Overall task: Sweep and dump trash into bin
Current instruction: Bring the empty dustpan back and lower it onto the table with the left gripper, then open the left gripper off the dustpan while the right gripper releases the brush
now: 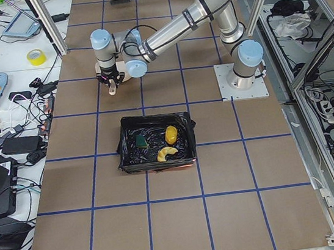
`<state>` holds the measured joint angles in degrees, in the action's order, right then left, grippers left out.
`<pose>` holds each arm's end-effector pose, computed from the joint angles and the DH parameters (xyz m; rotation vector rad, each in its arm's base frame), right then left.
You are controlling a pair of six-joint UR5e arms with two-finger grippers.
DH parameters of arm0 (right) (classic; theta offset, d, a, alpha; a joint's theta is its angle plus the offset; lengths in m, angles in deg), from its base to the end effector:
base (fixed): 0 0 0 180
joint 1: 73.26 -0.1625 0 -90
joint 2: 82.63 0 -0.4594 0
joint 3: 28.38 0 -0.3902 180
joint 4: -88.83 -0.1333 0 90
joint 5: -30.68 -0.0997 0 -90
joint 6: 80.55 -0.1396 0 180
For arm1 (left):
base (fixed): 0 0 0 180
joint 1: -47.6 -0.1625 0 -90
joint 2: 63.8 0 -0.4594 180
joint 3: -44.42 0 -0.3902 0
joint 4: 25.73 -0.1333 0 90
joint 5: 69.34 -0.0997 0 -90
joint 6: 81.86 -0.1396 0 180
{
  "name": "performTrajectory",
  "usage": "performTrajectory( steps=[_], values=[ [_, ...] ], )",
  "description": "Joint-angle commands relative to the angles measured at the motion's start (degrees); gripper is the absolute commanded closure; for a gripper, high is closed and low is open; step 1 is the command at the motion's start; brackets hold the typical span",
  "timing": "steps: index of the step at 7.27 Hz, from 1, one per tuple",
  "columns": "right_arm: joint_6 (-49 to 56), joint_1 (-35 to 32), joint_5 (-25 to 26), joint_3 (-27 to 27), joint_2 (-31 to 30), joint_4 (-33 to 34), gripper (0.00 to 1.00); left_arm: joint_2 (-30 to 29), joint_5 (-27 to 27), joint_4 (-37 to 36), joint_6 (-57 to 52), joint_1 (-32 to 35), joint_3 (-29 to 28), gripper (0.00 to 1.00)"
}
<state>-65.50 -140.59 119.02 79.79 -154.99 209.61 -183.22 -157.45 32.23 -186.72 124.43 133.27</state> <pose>-0.0824 -0.5537 0.2242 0.2069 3.0768 0.1137 0.0202 -0.6916 0.2452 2.2258 2.1587 -0.0964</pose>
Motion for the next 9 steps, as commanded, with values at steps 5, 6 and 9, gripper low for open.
performTrajectory(
  steps=[5, 6, 9],
  values=[
    [-6.1, -0.9, -2.7, 0.6, -0.5, 0.1, 0.14, -2.0, 0.1, -0.6, 2.5, 0.2, 1.1, 0.01],
    [-5.8, -0.9, -2.1, 0.6, -0.5, 0.1, 0.13, -0.6, 0.1, -0.7, 7.3, 0.5, 1.0, 0.0],
    [-4.8, -0.9, 0.2, -1.6, -1.4, -0.5, 0.06, 6.8, -2.0, 1.4, 18.9, 5.7, 1.3, 0.0]
  ],
)
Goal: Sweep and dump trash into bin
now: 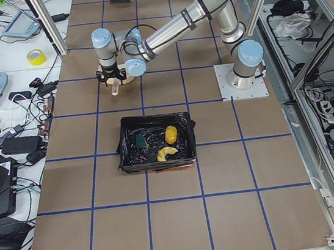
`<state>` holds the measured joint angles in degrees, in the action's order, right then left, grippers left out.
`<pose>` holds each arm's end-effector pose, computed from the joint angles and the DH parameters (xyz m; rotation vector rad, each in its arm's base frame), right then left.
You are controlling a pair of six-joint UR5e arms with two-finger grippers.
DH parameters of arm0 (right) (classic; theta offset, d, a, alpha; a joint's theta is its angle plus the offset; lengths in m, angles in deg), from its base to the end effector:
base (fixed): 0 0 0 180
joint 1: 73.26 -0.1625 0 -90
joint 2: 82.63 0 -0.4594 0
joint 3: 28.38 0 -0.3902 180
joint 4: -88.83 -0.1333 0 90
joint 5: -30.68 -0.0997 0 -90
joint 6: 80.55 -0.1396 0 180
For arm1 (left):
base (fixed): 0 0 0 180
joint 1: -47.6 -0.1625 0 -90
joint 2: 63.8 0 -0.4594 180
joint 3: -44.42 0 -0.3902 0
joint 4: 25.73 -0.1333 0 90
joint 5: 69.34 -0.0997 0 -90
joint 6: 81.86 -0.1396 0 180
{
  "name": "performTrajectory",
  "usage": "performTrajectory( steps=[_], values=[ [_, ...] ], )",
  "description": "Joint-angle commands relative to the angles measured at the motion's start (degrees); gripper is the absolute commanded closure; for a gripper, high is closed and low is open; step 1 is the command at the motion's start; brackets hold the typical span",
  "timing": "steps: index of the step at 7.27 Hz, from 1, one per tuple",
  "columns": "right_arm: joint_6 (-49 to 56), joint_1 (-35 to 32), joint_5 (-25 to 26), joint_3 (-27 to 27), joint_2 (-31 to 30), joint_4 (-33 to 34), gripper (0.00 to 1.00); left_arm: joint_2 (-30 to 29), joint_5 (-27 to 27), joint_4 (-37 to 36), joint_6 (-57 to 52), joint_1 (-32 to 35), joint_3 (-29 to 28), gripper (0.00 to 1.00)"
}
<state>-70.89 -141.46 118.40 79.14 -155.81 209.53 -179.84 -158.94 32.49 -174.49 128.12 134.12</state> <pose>-0.0738 -0.5583 0.2366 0.3282 3.0676 0.0777 -0.0226 -0.6800 0.2775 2.0324 2.2903 -0.1099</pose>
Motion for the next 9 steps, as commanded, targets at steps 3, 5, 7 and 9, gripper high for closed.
performTrajectory(
  steps=[3, 5, 7, 9],
  values=[
    [0.7, -0.4, 0.7, -7.3, -4.7, -13.1, 0.03, 15.6, 1.8, 17.9, 33.1, 3.8, 0.5, 0.0],
    [-0.8, -7.3, 0.9, -14.5, -7.3, -22.3, 0.02, 23.6, 2.7, 25.8, 53.7, 6.4, 0.8, 0.0],
    [-5.8, -13.2, 0.9, -18.4, -11.6, -29.2, 0.01, 28.7, 2.9, 32.0, 72.5, 7.9, 1.9, 0.0],
    [-8.8, -16.7, 2.3, -18.8, -16.4, -29.4, 0.01, 29.1, 2.1, 30.9, 86.4, 8.0, 1.4, 0.0]
  ],
)
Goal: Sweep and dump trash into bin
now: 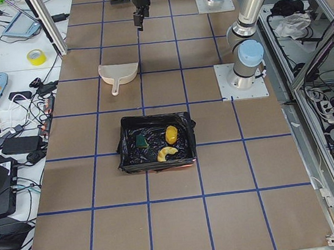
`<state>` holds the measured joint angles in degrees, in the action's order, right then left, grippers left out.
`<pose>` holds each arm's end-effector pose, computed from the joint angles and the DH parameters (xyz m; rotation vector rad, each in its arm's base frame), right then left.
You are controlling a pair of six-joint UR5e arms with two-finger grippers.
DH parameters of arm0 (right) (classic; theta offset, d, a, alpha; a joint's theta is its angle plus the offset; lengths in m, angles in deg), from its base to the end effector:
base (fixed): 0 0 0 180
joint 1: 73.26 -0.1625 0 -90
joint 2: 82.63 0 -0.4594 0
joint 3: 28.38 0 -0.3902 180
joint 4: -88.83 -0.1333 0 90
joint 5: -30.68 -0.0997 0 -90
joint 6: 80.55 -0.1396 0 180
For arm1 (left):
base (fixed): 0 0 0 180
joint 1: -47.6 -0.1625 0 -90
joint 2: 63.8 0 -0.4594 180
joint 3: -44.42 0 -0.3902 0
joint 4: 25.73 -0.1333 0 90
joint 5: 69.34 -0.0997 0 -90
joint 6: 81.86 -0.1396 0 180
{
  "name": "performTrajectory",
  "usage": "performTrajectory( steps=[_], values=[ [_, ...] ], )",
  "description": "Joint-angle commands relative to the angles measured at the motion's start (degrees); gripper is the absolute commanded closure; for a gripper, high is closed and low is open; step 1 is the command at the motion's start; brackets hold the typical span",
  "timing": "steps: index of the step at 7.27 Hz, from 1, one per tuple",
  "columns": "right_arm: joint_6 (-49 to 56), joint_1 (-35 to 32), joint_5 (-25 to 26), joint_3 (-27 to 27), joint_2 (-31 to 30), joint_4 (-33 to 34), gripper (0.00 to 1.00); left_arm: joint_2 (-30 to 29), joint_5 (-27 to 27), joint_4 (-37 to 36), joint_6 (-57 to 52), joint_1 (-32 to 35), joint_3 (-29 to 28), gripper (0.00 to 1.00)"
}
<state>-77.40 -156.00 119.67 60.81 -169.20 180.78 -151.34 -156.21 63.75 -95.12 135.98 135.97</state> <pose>0.0695 -0.5284 0.4625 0.1121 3.1209 0.0157 -0.1275 -0.4774 0.4908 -0.3144 -3.0742 0.0492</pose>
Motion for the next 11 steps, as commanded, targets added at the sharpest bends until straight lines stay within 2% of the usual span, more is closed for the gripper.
performTrajectory(
  steps=[1, 3, 5, 11],
  values=[
    [-2.5, -3.6, 1.2, -0.4, -4.3, -0.7, 0.01, 1.2, -0.8, -2.9, 6.9, -0.5, -1.6, 0.0],
    [-2.5, -5.0, 1.4, -0.4, -4.5, -1.6, 0.01, 1.3, -0.9, -6.6, 7.8, -0.6, -0.9, 0.0],
    [-1.7, -5.0, 1.4, 0.0, -4.1, -1.2, 0.0, 1.8, -4.4, -6.6, 11.9, -0.7, -0.8, 0.0],
    [-2.5, -6.9, 3.6, -0.4, -4.7, -2.5, 0.0, 1.3, -4.4, -6.3, 11.2, -0.4, -0.2, 0.0]
  ],
)
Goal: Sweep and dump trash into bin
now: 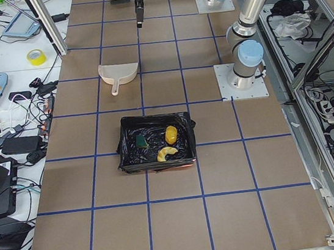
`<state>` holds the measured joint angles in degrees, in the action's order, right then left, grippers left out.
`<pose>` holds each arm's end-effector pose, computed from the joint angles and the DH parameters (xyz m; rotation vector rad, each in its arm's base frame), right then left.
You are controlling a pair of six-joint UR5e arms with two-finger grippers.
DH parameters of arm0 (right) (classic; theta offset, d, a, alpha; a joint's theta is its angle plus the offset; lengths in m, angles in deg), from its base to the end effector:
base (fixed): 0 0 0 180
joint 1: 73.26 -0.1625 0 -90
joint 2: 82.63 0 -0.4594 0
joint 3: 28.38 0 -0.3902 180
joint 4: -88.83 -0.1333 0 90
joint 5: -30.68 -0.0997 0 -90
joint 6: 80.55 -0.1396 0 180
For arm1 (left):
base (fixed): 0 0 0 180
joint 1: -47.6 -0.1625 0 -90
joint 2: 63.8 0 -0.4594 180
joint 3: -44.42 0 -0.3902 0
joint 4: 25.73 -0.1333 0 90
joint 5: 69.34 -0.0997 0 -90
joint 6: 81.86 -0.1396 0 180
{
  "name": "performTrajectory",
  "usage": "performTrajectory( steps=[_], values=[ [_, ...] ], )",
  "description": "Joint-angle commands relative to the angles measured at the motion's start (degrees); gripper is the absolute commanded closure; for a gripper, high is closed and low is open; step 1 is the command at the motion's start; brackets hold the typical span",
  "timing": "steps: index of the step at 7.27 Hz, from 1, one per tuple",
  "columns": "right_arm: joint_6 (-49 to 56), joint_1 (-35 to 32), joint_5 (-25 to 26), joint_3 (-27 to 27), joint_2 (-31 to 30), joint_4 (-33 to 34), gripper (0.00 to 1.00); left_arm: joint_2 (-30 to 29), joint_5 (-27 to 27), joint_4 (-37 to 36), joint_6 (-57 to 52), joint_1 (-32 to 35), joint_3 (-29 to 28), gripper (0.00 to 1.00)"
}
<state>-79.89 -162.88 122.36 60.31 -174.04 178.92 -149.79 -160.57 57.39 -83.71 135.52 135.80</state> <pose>0.1260 -0.4857 0.5058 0.0065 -3.1109 0.0759 -0.1128 -0.4835 0.5175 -0.0090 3.1039 -0.2569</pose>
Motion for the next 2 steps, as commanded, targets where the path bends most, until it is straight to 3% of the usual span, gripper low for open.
performTrajectory(
  steps=[1, 2],
  values=[
    [0.0, 0.1, 0.9, 0.0, 0.2, -0.8, 0.0, -0.1, 0.1, -0.1, -0.2, 0.1, 0.3, 0.0],
    [0.5, 0.6, 0.6, 0.0, 0.3, -0.3, 0.0, 0.0, 0.1, -0.2, -0.3, 0.1, 0.3, 0.0]
  ],
)
